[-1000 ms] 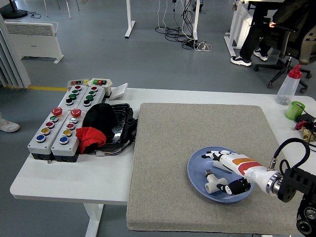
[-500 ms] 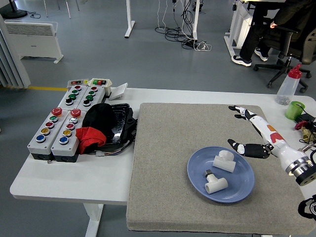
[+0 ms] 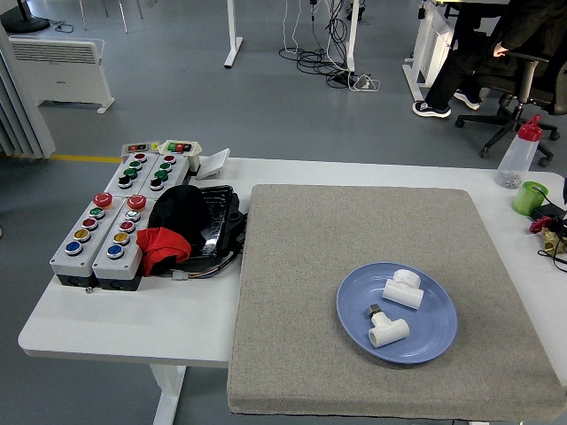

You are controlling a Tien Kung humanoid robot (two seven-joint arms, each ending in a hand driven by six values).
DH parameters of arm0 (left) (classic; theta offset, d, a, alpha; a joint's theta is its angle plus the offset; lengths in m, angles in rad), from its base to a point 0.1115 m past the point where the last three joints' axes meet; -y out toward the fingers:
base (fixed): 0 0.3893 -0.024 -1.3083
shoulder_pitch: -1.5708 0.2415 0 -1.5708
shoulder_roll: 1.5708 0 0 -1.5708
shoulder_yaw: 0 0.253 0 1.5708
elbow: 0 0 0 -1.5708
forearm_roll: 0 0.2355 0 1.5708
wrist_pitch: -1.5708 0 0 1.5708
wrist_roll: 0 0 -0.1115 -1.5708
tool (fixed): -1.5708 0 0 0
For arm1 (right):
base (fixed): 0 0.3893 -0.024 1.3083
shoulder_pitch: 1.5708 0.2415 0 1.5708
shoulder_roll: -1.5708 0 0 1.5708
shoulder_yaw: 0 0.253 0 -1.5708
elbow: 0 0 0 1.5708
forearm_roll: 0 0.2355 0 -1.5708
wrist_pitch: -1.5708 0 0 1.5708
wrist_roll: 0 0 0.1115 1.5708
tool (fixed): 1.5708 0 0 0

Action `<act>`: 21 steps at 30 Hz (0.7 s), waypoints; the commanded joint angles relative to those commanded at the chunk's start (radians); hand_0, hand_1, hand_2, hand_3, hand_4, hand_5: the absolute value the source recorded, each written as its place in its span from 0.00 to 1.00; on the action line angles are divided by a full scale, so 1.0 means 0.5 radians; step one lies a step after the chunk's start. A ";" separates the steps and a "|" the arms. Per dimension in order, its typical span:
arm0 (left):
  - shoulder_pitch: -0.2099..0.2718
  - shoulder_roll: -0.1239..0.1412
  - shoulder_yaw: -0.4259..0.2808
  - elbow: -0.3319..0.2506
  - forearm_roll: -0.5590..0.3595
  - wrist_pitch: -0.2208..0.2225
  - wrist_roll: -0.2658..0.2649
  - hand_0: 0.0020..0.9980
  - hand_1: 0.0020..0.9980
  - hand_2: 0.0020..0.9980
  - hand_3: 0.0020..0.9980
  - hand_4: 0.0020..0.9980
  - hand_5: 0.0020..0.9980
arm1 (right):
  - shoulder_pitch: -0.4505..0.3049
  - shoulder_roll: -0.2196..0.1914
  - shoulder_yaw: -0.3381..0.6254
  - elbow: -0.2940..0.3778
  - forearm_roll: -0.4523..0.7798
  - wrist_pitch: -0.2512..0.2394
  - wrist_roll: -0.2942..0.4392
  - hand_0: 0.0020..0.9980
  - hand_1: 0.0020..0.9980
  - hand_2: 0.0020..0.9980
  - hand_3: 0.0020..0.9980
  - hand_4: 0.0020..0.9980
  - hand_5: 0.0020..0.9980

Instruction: Pick pipe place plate twice

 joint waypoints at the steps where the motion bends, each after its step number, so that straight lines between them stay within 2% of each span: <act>1: 0.000 -0.001 -0.001 0.000 0.002 0.000 0.000 0.58 0.58 0.59 0.49 0.41 1.00 | -0.029 0.012 0.048 0.000 0.078 0.008 0.004 0.83 0.79 0.89 0.86 0.56 0.45; 8: -0.002 -0.001 -0.010 0.001 0.016 -0.004 -0.001 0.58 0.58 0.59 0.49 0.41 1.00 | -0.130 0.066 0.194 -0.001 0.649 0.029 0.018 0.82 0.78 0.88 0.85 0.56 0.47; 10: -0.001 -0.002 -0.011 0.001 0.017 -0.004 -0.001 0.58 0.58 0.59 0.49 0.41 1.00 | -0.151 0.076 0.205 -0.004 0.679 0.032 0.012 0.82 0.78 0.88 0.85 0.56 0.47; 11: -0.001 -0.002 -0.011 0.001 0.018 -0.004 -0.001 0.58 0.58 0.59 0.49 0.41 1.00 | -0.154 0.077 0.206 -0.004 0.682 0.033 0.011 0.81 0.78 0.87 0.84 0.56 0.51; 21: 0.009 -0.004 -0.022 0.001 0.035 -0.008 -0.002 0.58 0.58 0.59 0.49 0.41 1.00 | -0.246 0.109 0.258 -0.020 0.646 0.045 -0.011 0.81 0.78 0.87 0.83 0.56 0.53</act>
